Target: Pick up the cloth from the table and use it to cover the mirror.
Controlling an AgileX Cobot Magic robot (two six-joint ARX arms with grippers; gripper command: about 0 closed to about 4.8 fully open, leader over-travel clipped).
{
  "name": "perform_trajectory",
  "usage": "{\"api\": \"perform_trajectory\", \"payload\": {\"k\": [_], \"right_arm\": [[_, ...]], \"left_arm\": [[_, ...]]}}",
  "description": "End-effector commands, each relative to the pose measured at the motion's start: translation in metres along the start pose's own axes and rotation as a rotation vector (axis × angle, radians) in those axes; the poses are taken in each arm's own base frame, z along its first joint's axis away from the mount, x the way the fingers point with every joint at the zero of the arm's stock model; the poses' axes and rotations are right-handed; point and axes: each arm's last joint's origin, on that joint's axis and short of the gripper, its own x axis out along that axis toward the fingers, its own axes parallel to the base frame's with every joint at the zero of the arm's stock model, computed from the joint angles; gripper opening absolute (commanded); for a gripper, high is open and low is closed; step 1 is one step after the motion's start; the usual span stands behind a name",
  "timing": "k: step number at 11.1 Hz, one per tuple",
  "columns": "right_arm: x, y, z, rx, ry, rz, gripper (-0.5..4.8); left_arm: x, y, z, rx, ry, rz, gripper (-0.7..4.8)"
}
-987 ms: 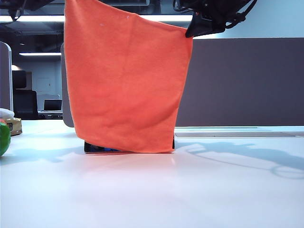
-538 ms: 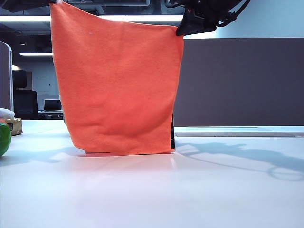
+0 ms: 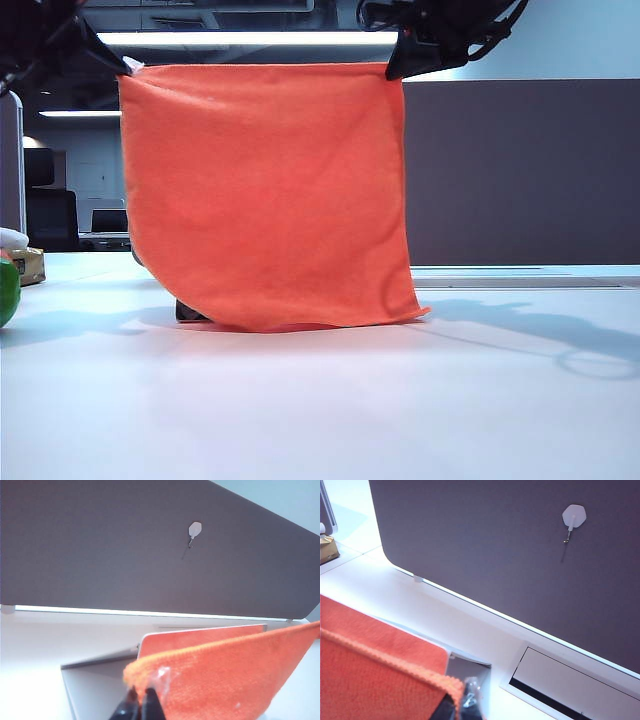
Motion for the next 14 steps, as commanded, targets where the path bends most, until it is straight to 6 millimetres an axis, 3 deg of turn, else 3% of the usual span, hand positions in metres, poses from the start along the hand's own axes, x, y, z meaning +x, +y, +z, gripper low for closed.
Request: {"api": "perform_trajectory", "payload": {"k": [1, 3, 8, 11, 14], "right_arm": [[0.006, -0.001, -0.001, -0.002, -0.023, -0.011, -0.03], [0.020, 0.000, -0.014, -0.002, 0.009, -0.027, -0.03], [0.027, -0.008, -0.010, 0.000, -0.044, -0.073, -0.03], [0.047, -0.011, 0.000, 0.001, -0.042, -0.077, -0.03], [0.058, -0.013, -0.013, 0.001, 0.001, -0.101, -0.03]], "left_arm": [[0.005, 0.000, 0.003, 0.035, -0.054, -0.029, -0.06], [0.008, 0.001, 0.006, 0.061, -0.106, -0.050, -0.06], [0.033, 0.008, 0.017, 0.047, -0.082, -0.082, -0.06], [0.038, 0.011, 0.013, 0.037, -0.055, -0.072, -0.06], [0.051, 0.020, 0.006, 0.025, -0.032, -0.065, -0.06]]}}
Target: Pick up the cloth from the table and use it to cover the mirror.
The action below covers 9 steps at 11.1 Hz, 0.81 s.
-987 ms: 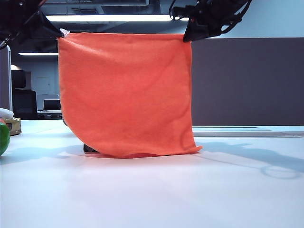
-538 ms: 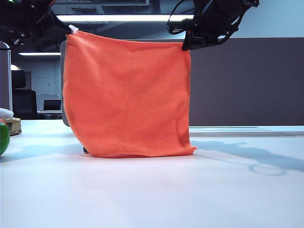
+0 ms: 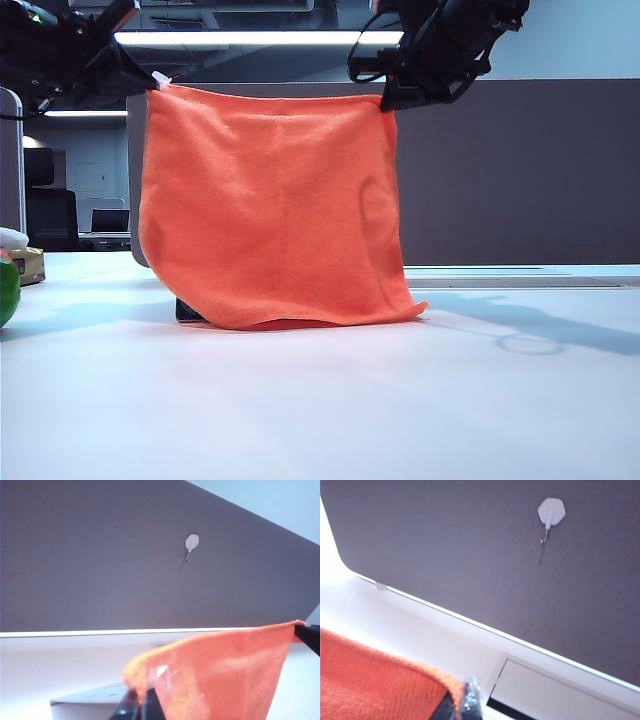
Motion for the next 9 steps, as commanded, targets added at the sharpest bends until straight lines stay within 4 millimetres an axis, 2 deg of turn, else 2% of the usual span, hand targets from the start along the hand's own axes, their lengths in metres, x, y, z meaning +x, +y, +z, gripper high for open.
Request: {"api": "perform_trajectory", "payload": {"k": [1, 6, 9], "right_arm": [[0.007, -0.003, -0.006, 0.001, 0.006, -0.025, -0.03], [0.008, -0.005, -0.002, -0.017, -0.048, -0.037, -0.03], [0.008, -0.006, 0.006, -0.017, -0.067, -0.040, -0.03]], "left_arm": [[0.010, 0.005, 0.000, 0.011, -0.012, -0.010, -0.06], [0.012, 0.004, 0.006, 0.024, -0.044, 0.006, -0.06], [0.021, 0.004, 0.022, 0.021, -0.029, 0.029, -0.06]]}}
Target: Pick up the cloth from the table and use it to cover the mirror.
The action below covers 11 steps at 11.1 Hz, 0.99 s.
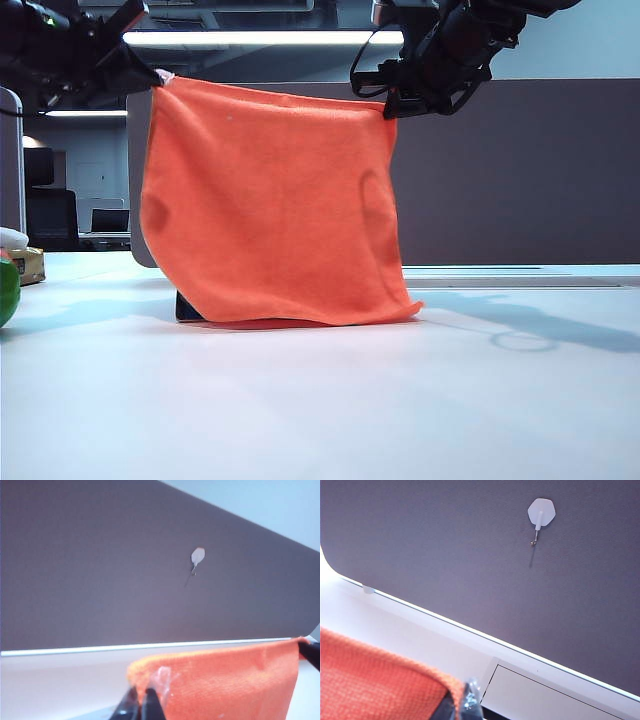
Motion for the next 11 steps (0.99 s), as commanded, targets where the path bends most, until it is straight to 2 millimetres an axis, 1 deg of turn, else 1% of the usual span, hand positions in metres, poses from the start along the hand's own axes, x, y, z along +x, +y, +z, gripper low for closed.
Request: {"api": "perform_trajectory", "payload": {"k": [1, 3, 4, 5, 6, 7, 8, 9, 10, 11], "right_arm": [[-0.001, -0.002, 0.015, 0.000, -0.052, -0.011, -0.03], [-0.001, -0.003, 0.021, 0.000, -0.056, -0.013, -0.03], [-0.001, -0.003, 0.023, 0.000, -0.050, -0.011, -0.03], [0.001, -0.003, 0.019, -0.002, -0.023, -0.004, -0.03], [0.002, -0.002, 0.017, -0.002, -0.017, 0.018, -0.03], [0.002, -0.001, 0.018, -0.002, -0.033, 0.040, -0.03], [0.002, 0.000, 0.020, -0.003, -0.043, 0.096, -0.03], [0.002, 0.001, 0.020, -0.003, -0.044, 0.106, -0.03], [0.002, 0.001, 0.020, -0.011, -0.046, 0.113, -0.03], [0.002, 0.001, 0.020, -0.028, -0.047, 0.113, -0.03]], "left_arm": [[0.009, 0.000, 0.013, -0.003, 0.021, 0.019, -0.05], [0.012, 0.002, 0.012, -0.013, 0.040, 0.035, -0.06], [0.011, 0.005, 0.007, 0.016, 0.075, 0.090, -0.06], [0.013, 0.007, 0.004, 0.017, 0.093, 0.102, -0.06], [0.013, 0.005, 0.006, 0.029, 0.076, 0.051, -0.06], [0.014, -0.003, 0.012, 0.053, 0.026, 0.030, -0.06], [0.010, -0.006, 0.020, 0.088, -0.012, 0.075, -0.06], [0.009, -0.007, 0.023, 0.112, -0.021, 0.073, -0.06], [0.002, -0.014, 0.034, 0.212, -0.067, 0.096, -0.06], [-0.002, -0.020, 0.042, 0.231, -0.102, 0.091, -0.06]]}}
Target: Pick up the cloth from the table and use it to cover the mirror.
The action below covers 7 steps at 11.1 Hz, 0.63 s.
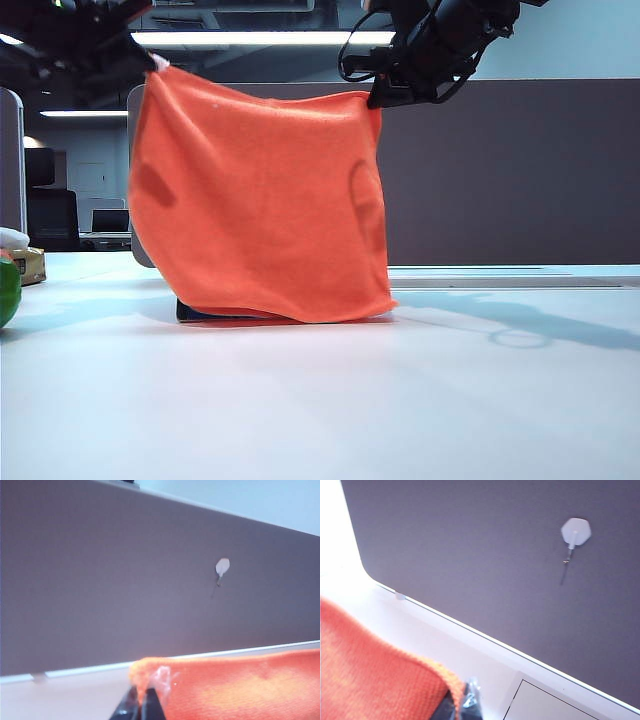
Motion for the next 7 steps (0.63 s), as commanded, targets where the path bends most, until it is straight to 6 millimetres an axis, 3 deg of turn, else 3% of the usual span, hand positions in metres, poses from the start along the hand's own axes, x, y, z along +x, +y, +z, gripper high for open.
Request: {"api": "perform_trajectory", "payload": {"k": [1, 5, 7], "right_arm": [[-0.002, 0.000, 0.006, -0.030, -0.030, 0.001, -0.03], [-0.002, -0.001, 0.006, -0.037, -0.028, -0.007, -0.03], [-0.002, -0.003, 0.005, -0.060, -0.017, -0.076, -0.03]], "left_arm": [[-0.009, -0.010, 0.021, 0.093, -0.097, 0.002, -0.06], [-0.009, -0.017, 0.028, 0.142, -0.164, -0.063, -0.06], [-0.007, -0.013, 0.015, 0.088, -0.045, 0.016, -0.06]]}}
